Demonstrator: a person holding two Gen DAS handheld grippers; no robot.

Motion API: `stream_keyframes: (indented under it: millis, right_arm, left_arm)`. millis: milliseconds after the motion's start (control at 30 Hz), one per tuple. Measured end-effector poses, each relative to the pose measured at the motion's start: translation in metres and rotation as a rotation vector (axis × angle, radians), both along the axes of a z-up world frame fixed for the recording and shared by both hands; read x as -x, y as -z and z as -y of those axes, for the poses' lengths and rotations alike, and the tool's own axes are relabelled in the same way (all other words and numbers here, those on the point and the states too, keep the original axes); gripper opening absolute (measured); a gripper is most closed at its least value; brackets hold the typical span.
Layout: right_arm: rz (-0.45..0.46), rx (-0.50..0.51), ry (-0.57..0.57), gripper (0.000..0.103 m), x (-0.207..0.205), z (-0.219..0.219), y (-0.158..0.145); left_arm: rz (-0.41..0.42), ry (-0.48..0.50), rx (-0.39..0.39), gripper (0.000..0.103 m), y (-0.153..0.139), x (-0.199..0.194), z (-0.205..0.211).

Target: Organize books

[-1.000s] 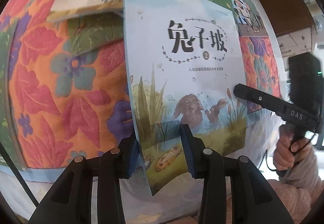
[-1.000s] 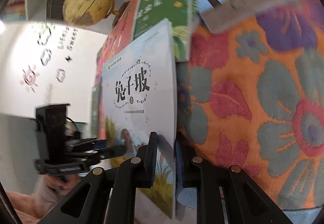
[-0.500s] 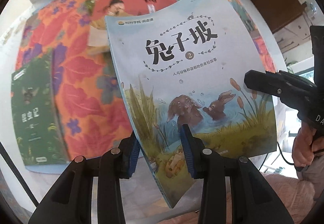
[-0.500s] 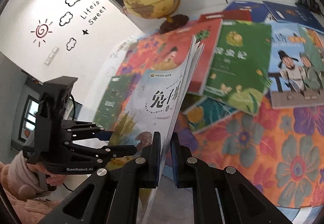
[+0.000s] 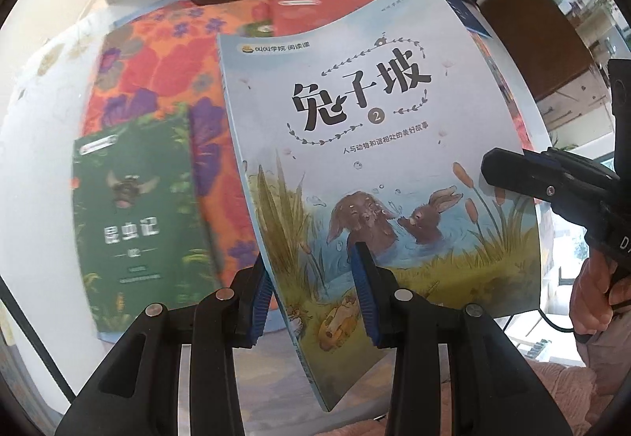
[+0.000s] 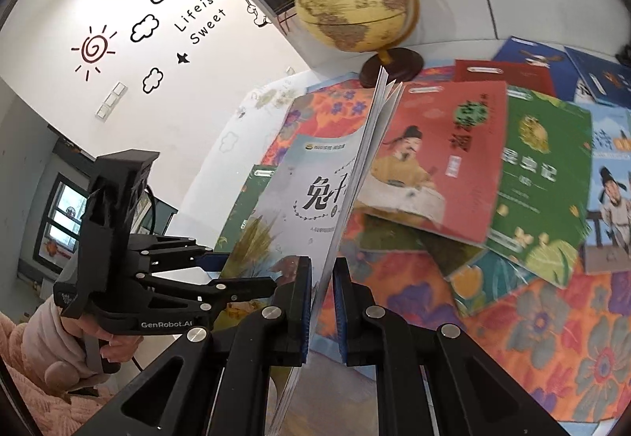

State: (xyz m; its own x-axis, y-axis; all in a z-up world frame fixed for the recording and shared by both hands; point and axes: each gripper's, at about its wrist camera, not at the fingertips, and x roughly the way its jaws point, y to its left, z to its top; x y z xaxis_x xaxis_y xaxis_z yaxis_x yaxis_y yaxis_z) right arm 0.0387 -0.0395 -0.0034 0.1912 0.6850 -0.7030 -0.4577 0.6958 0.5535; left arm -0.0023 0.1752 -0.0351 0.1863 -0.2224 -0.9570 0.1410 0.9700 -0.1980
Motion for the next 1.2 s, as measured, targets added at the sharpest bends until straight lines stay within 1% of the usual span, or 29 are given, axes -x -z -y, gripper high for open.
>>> stream_keyframes:
  millis: [100, 267, 400, 567, 733, 900, 1000, 1133, 1200]
  right_arm:
    - [-0.005, 0.007, -0.028, 0.01, -0.007, -0.033, 0.0]
    - [-0.01, 0.029, -0.088, 0.011, -0.015, -0.085, 0.002]
    - [-0.028, 0.039, -0.113, 0.011, -0.024, -0.121, 0.009]
    - [-0.062, 0.047, -0.131, 0.011, -0.033, -0.159, 0.025]
    - [-0.122, 0.067, -0.131, 0.011, -0.038, -0.19, 0.055]
    - [-0.18, 0.101, -0.111, 0.011, -0.037, -0.199, 0.082]
    - [-0.238, 0.104, -0.08, 0.011, -0.036, -0.196, 0.101]
    - [-0.271, 0.134, -0.061, 0.011, -0.034, -0.196, 0.117]
    - [-0.282, 0.133, -0.049, 0.012, -0.037, -0.198, 0.121]
  left_arm:
    - [-0.003, -0.04, 0.01, 0.035, 0.002, -0.002, -0.022]
    - [-0.013, -0.128, 0.026, 0.035, 0.008, -0.002, -0.072]
    - [-0.025, -0.162, 0.034, 0.035, 0.016, -0.002, -0.104]
    - [-0.052, -0.191, 0.029, 0.035, 0.032, -0.005, -0.14]
    - [-0.095, -0.199, 0.008, 0.035, 0.056, -0.008, -0.168]
    - [-0.152, -0.203, 0.007, 0.035, 0.075, -0.012, -0.18]
    - [-0.177, -0.219, 0.006, 0.035, 0.081, -0.011, -0.184]
    - [-0.18, -0.215, -0.045, 0.034, 0.088, -0.014, -0.186]
    - [-0.177, -0.222, -0.042, 0.034, 0.087, -0.014, -0.186]
